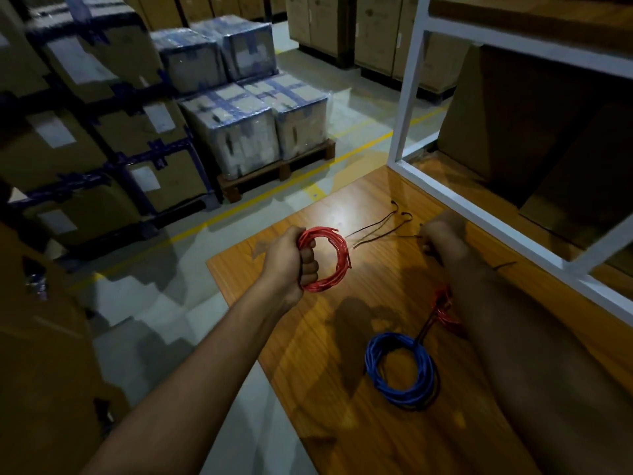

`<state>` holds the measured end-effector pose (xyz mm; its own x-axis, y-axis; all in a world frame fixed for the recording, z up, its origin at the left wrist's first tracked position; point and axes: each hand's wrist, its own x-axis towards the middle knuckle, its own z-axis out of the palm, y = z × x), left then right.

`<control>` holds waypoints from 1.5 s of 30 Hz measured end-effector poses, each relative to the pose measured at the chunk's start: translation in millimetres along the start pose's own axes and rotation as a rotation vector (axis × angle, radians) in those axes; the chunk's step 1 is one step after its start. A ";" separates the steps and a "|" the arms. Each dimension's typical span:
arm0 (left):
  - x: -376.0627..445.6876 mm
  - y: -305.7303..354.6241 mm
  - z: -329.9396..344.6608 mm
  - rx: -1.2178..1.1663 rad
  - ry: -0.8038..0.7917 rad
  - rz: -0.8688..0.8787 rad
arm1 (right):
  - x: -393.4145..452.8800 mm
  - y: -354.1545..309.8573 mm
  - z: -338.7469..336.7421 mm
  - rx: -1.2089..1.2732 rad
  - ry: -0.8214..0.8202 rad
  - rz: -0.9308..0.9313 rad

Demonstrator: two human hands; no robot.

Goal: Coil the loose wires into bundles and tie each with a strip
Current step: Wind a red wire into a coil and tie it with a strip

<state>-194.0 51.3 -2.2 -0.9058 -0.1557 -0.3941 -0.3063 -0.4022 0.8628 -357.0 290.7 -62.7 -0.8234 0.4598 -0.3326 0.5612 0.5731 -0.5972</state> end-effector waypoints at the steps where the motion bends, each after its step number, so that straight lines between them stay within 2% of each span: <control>1: -3.9 0.0 -1.4 -0.007 -0.008 -0.008 | -3.4 2.7 -2.5 -0.006 0.000 -0.007; 4: -18.8 2.7 -5.1 -0.026 -0.023 -0.039 | -17.7 12.4 -12.8 -0.011 0.020 -0.053; 10: -59.1 10.5 -16.9 -0.076 -0.068 -0.049 | -79.4 5.9 -31.3 0.178 0.203 -0.385; 14: -86.6 18.5 -24.9 -0.068 -0.103 -0.006 | -139.5 -14.2 -35.7 0.434 0.030 -0.516; 19: -116.9 25.3 -44.3 -0.035 -0.134 0.030 | -209.0 -34.6 -36.0 0.592 -0.118 -0.562; 23: -132.1 26.8 -65.5 0.000 -0.146 0.035 | -259.5 -41.4 -26.6 0.616 -0.339 -0.618; 30: -154.0 22.4 -93.2 0.096 -0.112 0.022 | -322.9 -35.6 2.6 0.506 -0.522 -0.724; 39: -169.2 5.7 -111.5 0.145 -0.088 0.040 | -357.9 -15.4 9.1 0.484 -0.775 -0.562; 40: -168.3 3.3 -113.3 0.137 -0.072 0.034 | -360.9 -11.7 8.0 0.474 -0.745 -0.581; 42: -165.7 -1.1 -117.5 0.111 -0.039 0.015 | -370.2 -0.2 6.1 0.391 -0.505 -0.716; 44: -163.1 -4.1 -121.5 0.089 -0.020 -0.003 | -385.6 17.1 2.0 0.203 -0.241 -0.974; 45: -162.1 -5.4 -123.6 0.080 -0.013 -0.013 | -395.9 28.6 0.1 0.087 -0.211 -1.121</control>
<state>-9.2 -32.8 18.0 -0.9050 -0.1391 -0.4020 -0.3403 -0.3303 0.8804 -15.0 125.0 51.8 -0.8594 -0.4081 0.3079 -0.4986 0.5361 -0.6811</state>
